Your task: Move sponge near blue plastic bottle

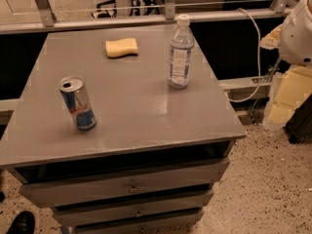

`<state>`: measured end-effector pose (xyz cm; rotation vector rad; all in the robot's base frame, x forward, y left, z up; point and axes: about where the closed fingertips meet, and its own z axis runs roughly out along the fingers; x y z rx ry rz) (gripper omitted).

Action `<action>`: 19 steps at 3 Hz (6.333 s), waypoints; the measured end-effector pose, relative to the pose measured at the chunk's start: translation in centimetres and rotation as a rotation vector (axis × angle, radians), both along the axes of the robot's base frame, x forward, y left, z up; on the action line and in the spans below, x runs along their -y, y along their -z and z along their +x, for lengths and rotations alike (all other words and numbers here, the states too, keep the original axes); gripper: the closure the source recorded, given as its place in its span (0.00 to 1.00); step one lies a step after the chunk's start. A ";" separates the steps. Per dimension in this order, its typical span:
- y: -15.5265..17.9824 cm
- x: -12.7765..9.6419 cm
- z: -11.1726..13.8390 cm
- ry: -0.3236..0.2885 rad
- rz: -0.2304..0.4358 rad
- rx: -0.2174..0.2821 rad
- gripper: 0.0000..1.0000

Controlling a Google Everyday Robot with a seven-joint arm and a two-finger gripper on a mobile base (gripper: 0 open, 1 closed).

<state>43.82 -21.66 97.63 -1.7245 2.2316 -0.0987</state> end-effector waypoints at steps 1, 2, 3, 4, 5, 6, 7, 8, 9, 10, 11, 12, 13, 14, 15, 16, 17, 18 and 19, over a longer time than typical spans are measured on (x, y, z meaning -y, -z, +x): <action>0.0 0.0 0.0 0.000 0.000 0.000 0.00; -1.5 -1.2 1.3 -0.047 0.010 0.034 0.00; -3.7 -5.7 4.6 -0.150 0.025 0.114 0.00; -6.2 -12.3 8.4 -0.271 0.058 0.208 0.00; -7.7 -18.5 11.1 -0.357 0.107 0.269 0.00; -8.4 -20.9 11.8 -0.391 0.126 0.292 0.00; -8.4 -20.9 11.8 -0.391 0.126 0.292 0.00; -8.2 -22.0 12.6 -0.402 0.160 0.325 0.00; -6.9 -25.5 15.2 -0.423 0.225 0.364 0.00; -5.3 -29.3 19.3 -0.434 0.264 0.403 0.00; -3.0 -31.4 24.0 -0.396 0.293 0.406 0.00; -0.2 -32.9 27.7 -0.346 0.307 0.384 0.00; 3.4 -33.7 30.3 -0.288 0.282 0.335 0.00; 6.3 -33.9 31.9 -0.223 0.294 0.277 0.00; 8.5 -34.3 32.9 -0.169 0.334 0.223 0.00; 9.8 -34.8 33.8 -0.127 0.380 0.182 0.00; 11.2 -34.8 35.2 -0.052 0.433 0.139 0.00; 11.7 -34.7 36.0 -0.011 0.448 0.117 0.00; 12.1 -34.4 36.3 0.004 0.455 0.112 0.16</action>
Offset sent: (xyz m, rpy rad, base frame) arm 0.0327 0.0309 0.0334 0.0244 -0.0658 0.1248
